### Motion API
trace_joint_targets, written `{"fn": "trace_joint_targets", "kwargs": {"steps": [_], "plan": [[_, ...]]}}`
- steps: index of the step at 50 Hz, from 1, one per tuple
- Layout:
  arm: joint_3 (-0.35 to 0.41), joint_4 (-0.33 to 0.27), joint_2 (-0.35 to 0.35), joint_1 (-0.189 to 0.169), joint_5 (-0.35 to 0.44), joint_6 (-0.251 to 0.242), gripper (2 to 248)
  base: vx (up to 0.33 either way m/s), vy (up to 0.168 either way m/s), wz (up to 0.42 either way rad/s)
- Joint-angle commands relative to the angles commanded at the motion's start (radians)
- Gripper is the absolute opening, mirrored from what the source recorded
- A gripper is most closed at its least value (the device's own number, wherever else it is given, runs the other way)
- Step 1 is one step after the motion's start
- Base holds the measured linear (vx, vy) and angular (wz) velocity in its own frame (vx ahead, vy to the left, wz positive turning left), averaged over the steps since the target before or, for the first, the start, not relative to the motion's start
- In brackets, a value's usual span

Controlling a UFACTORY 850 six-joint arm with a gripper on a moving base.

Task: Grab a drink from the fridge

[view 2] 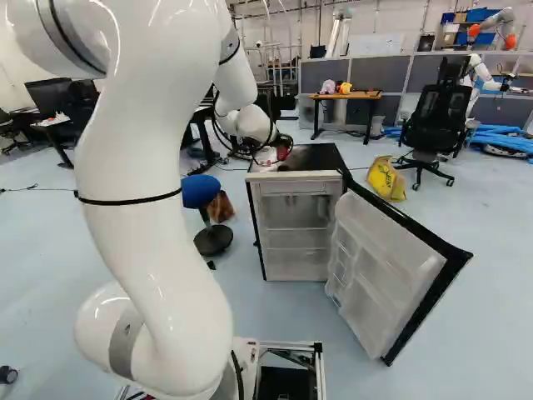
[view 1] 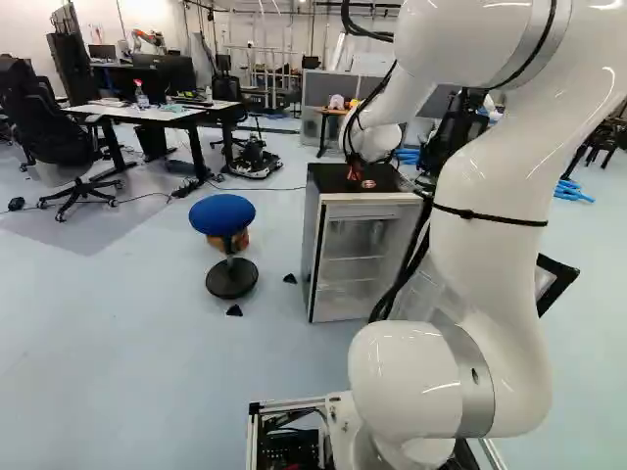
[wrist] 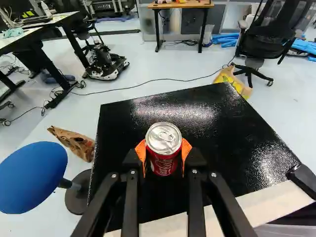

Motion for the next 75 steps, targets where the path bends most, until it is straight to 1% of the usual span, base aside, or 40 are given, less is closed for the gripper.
{"fn": "trace_joint_targets", "kwargs": {"steps": [6, 41, 42, 46, 47, 51, 52, 56, 57, 62, 63, 75], "plan": [[-0.009, 0.0, -0.017, 0.001, 0.0, 0.0, 91, 0.0, 0.0, 0.0], [-0.01, 0.0, -0.018, 0.001, 0.0, 0.0, 91, 0.0, 0.0, 0.0], [-0.01, 0.0, -0.018, 0.001, 0.0, 0.0, 103, 0.0, 0.0, 0.0], [-0.01, 0.0, -0.018, 0.001, 0.0, 0.0, 103, 0.0, 0.0, 0.0], [-0.01, 0.0, -0.018, 0.001, 0.0, 0.0, 137, 0.0, 0.0, 0.0], [-0.01, 0.0, -0.018, 0.001, 0.0, 0.0, 137, 0.0, 0.0, 0.0], [-0.01, 0.0, -0.018, 0.001, 0.0, 0.0, 171, 0.0, 0.0, 0.0], [-0.01, 0.0, -0.018, 0.001, 0.0, 0.0, 171, 0.0, 0.0, 0.0], [-0.01, 0.0, -0.018, 0.001, 0.0, 0.0, 207, 0.0, 0.0, 0.0], [-0.01, 0.0, -0.017, 0.001, 0.0, 0.0, 207, 0.0, 0.0, 0.0], [-0.009, 0.0, -0.017, 0.001, 0.0, 0.0, 243, 0.0, 0.0, 0.0], [0.033, 0.0, 0.018, -0.003, 0.0, 0.0, 247, 0.0, 0.0, 0.0]]}}
